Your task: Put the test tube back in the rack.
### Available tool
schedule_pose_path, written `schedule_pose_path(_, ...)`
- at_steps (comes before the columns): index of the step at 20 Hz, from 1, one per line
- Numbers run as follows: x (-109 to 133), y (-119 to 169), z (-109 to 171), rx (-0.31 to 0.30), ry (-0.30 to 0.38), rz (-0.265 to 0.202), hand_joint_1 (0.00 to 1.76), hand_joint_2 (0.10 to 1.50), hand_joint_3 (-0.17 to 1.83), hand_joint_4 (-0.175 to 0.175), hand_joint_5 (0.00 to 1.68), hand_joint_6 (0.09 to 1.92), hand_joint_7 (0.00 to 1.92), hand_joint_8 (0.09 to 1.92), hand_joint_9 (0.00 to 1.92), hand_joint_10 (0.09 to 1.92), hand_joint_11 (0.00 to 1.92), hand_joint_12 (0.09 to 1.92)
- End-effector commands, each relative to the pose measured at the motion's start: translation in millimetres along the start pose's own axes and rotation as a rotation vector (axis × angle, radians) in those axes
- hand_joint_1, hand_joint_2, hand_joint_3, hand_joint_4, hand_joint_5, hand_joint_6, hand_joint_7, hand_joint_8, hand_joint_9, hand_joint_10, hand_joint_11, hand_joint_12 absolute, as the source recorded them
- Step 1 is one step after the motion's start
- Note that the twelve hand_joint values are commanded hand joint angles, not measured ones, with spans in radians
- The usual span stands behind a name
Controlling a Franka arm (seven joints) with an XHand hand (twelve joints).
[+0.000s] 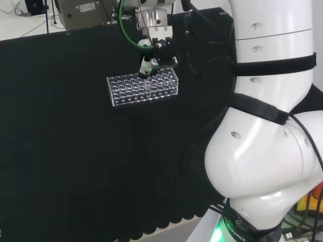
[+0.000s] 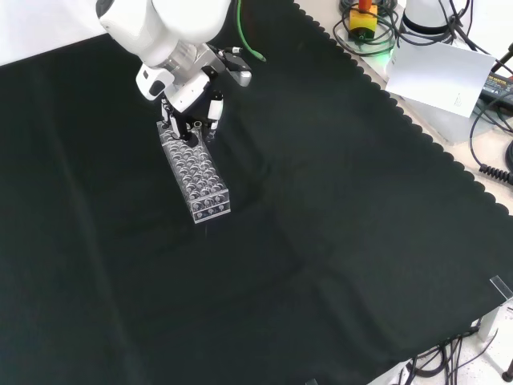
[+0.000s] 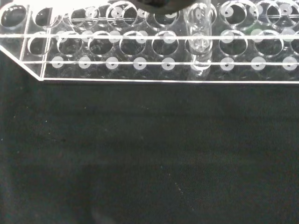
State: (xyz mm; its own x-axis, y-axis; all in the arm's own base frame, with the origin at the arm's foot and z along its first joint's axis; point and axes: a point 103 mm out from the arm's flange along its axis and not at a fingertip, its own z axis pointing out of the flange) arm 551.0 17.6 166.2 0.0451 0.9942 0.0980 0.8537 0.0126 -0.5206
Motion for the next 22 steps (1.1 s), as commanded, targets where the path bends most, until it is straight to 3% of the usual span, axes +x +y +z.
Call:
schedule_pose_path(1, -4, 4, -3, 0.049, 0.064, -0.032, 1.13, 0.91, -0.15, -0.047, 0.74, 0.70, 0.86, 0.77, 0.96, 0.56, 0.41, 1.41)
schedule_pose_path(3, -4, 3, -5, 0.025, 0.073, -0.039, 1.06, 0.89, -0.17, -0.021, 0.45, 0.77, 0.58, 0.89, 0.68, 0.77, 0.26, 1.49)
schedule_pose_path(6, -6, 1, -12, 0.006, 0.073, -0.048, 1.00, 0.88, -0.17, -0.005, 0.28, 0.71, 0.36, 0.94, 0.45, 0.91, 0.14, 1.55)
schedule_pose_path(14, -6, -11, -39, -0.068, 0.056, -0.060, 0.98, 0.87, -0.17, 0.008, 0.26, 0.62, 0.24, 0.94, 0.31, 0.97, 0.05, 1.58)
schedule_pose_path(22, -4, -43, -96, -0.232, 0.043, -0.090, 0.96, 0.87, -0.17, 0.010, 0.25, 0.59, 0.22, 0.93, 0.29, 0.97, 0.04, 1.58)
